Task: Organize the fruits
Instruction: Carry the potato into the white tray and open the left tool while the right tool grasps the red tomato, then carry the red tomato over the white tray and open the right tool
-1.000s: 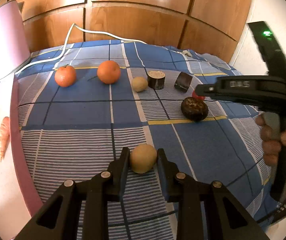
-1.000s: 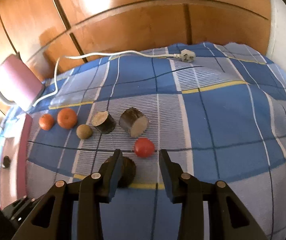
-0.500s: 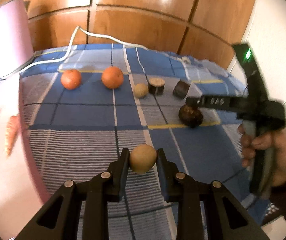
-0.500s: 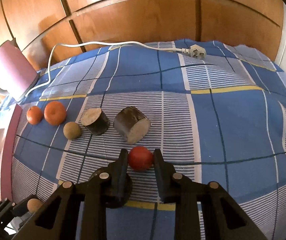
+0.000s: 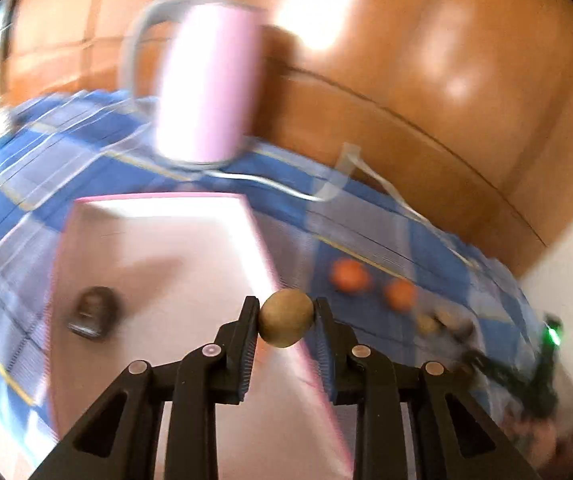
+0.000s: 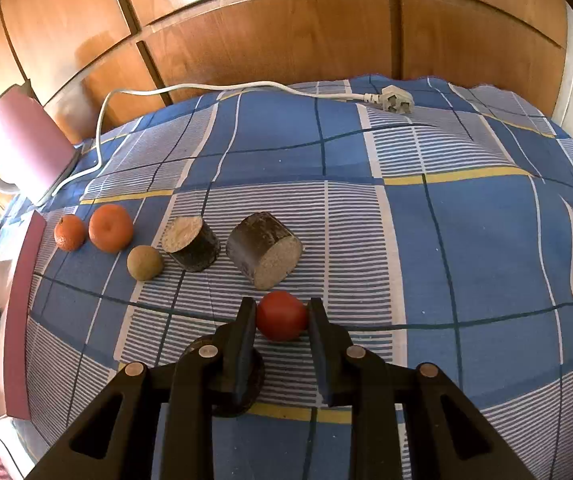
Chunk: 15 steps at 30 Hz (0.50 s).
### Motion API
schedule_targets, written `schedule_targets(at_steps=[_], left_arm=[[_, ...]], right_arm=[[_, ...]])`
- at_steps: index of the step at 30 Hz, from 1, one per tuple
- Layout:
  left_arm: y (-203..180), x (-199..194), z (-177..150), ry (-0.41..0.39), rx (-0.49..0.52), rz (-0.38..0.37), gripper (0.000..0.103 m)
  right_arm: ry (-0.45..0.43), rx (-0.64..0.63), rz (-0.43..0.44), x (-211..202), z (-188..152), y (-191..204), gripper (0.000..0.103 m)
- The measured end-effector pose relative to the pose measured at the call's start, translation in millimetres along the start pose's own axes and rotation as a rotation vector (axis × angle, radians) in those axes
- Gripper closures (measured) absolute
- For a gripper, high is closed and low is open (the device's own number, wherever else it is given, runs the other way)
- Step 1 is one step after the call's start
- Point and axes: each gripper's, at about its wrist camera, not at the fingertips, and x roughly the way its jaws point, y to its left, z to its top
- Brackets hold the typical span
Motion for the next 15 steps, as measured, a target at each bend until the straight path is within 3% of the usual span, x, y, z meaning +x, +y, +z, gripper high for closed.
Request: schedule_targets(at_steps=[7, 9, 11, 15], left_arm=[[47.8, 33.8, 26.4, -0.005, -0.055, 0.165, 0.076], [49.6, 38.4, 24.9, -0.004, -0.051, 0.183, 0.073], [52.1, 38.5, 22.1, -0.005, -0.054, 0.196, 0.057], [44.5, 26.4, 11.1, -0.029, -0.018, 0.223, 0.052]], right_arm=[[0.005, -0.010, -0.003, -0.2, 1.5, 0.4, 0.077], [0.006, -0.015, -0.008, 0.1, 2.0, 1.5, 0.077], [0.007, -0.020, -0.013, 0.5, 2.3, 2.6, 0.077], [0.004, -0.032, -0.022, 0.2, 1.8, 3.4, 0.077]])
